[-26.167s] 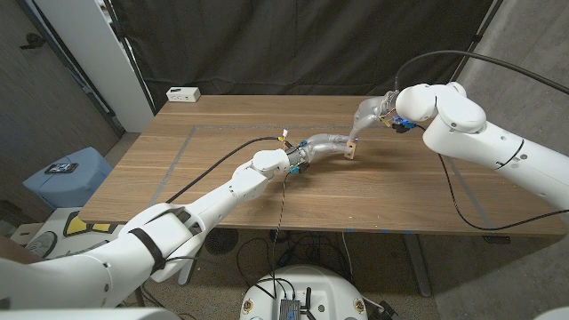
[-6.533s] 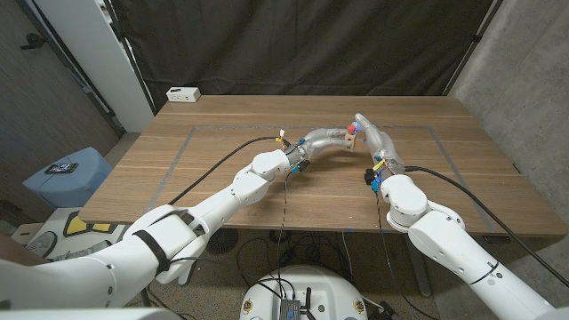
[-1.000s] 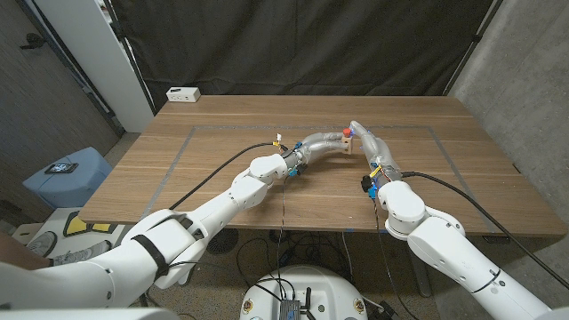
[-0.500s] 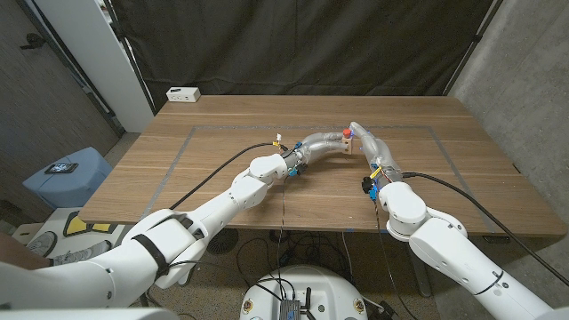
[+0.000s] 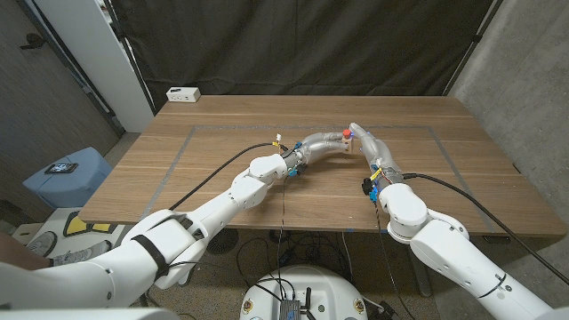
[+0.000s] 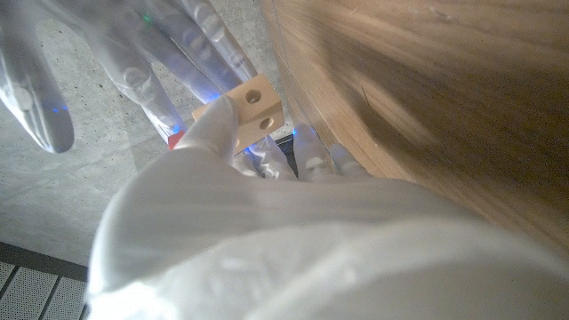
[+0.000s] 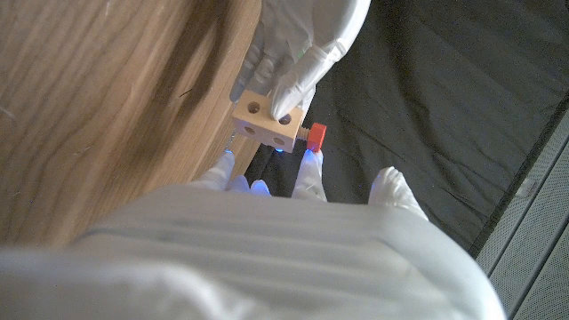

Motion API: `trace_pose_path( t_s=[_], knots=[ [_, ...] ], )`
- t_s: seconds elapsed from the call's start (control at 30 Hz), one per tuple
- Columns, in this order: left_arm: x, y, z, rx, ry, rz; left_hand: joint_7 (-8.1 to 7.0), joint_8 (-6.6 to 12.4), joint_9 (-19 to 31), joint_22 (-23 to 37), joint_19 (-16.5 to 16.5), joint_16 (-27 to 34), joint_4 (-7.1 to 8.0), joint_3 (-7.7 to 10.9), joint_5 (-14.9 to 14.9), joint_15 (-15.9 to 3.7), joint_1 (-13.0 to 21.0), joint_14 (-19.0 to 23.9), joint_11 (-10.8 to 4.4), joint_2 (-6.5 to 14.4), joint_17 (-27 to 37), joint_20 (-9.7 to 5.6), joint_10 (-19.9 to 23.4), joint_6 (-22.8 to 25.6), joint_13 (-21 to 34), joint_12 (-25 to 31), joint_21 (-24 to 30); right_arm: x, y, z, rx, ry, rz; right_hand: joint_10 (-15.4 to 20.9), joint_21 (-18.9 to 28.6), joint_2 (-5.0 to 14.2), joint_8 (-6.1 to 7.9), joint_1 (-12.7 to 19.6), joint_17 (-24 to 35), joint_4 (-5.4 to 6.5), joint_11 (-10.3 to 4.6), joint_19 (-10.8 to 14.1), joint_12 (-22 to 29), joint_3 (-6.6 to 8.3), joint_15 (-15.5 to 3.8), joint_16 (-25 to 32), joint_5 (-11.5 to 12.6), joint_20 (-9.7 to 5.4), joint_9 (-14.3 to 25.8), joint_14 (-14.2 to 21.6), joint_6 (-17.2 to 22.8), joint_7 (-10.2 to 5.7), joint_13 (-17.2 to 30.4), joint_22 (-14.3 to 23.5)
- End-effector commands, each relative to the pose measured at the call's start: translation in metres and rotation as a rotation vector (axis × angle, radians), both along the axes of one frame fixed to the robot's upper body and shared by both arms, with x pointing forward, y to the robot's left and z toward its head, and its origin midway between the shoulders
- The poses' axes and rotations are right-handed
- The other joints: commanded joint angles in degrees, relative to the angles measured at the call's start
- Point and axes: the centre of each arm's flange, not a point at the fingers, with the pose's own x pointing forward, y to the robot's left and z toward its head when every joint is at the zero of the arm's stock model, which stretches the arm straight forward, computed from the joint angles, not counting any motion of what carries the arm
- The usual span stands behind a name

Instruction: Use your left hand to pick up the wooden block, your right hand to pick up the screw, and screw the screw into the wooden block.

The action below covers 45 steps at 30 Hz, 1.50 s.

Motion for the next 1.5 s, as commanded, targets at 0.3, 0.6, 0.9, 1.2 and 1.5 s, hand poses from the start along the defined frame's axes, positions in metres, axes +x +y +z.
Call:
trace_pose_path(
  t_s=[0.3, 0.6, 0.9, 1.2, 1.5],
  knots=[
    [0.0013, 0.0014, -0.0018, -0.007, 0.008, 0.0, 0.03, 0.21, 0.15, 0.17, 0.25, 0.29, 0.4, 0.4, 0.25, -3.83, -0.12, 0.5, -0.02, 0.3, 0.14, 0.09, 0.44, 0.24, 0.12, 0.2, 0.39, -0.003, -0.0004, -0.0005, -0.012, 0.006, -0.011, 0.09, 0.31, 0.1, -0.28, -0.36, 0.02, -0.27, -0.15, -0.3, 0.25, -0.03, -0.52, 0.14, 0.07, 0.15, 0.23, -4.27, 0.4, 0.08, 0.12, 0.1],
    [0.0032, 0.0007, -0.0011, -0.004, 0.01, -0.004, -0.08, 0.26, 0.15, 0.17, 0.27, 0.29, 0.4, 0.42, 0.25, -3.79, -0.1, 0.47, -0.05, 0.34, 0.16, 0.16, 0.44, 0.35, 0.11, 0.2, 0.39, -0.0044, -0.0007, -0.0006, -0.012, 0.008, -0.018, 0.07, 0.32, 0.14, -0.4, -0.42, 0.02, -0.29, -0.22, -0.29, 0.22, -0.02, -0.57, 0.16, 0.07, 0.14, 0.23, -4.24, 0.37, 0.08, 0.11, 0.1],
    [0.0044, 0.0011, -0.0004, -0.005, 0.011, -0.001, 0.03, 0.24, 0.16, 0.17, 0.28, 0.32, 0.39, 0.41, 0.25, -3.86, -0.1, 0.5, -0.03, 0.33, 0.18, 0.13, 0.44, 0.31, 0.09, 0.21, 0.4, -0.0063, -0.0002, -0.0011, -0.025, 0.011, -0.02, 0.05, 0.33, 0.16, -0.5, -0.48, 0.02, -0.32, -0.24, -0.26, 0.2, -0.01, -0.71, 0.13, 0.06, 0.13, 0.24, -4.32, 0.4, 0.02, 0.11, 0.1],
    [0.0055, 0.0006, -0.0003, -0.003, 0.014, -0.003, 0.04, 0.23, 0.16, 0.17, 0.28, 0.33, 0.44, 0.38, 0.24, -3.82, -0.18, 0.51, -0.02, 0.3, 0.19, 0.12, 0.45, 0.29, 0.09, 0.22, 0.4, -0.0094, 0.0018, 0.0009, -0.069, 0.011, -0.026, -0.02, 0.29, 0.18, -0.63, -0.55, 0.02, -0.35, -0.44, -0.36, 0.17, 0.0, -0.82, 0.05, 0.05, 0.21, 0.24, -4.56, 0.4, -0.15, 0.11, 0.1],
    [0.0063, 0.0009, -0.0002, -0.004, 0.015, -0.002, -0.01, 0.23, 0.16, 0.17, 0.29, 0.3, 0.43, 0.42, 0.24, -3.84, -0.2, 0.53, -0.03, 0.29, 0.16, 0.13, 0.41, 0.31, 0.07, 0.22, 0.4, -0.01, 0.0018, 0.001, -0.081, 0.016, -0.034, -0.08, 0.26, 0.2, -0.74, -0.63, 0.02, -0.39, -0.45, -0.44, 0.14, 0.02, -0.79, 0.01, 0.05, 0.24, 0.24, -4.7, 0.42, -0.31, 0.12, 0.1]
  ],
)
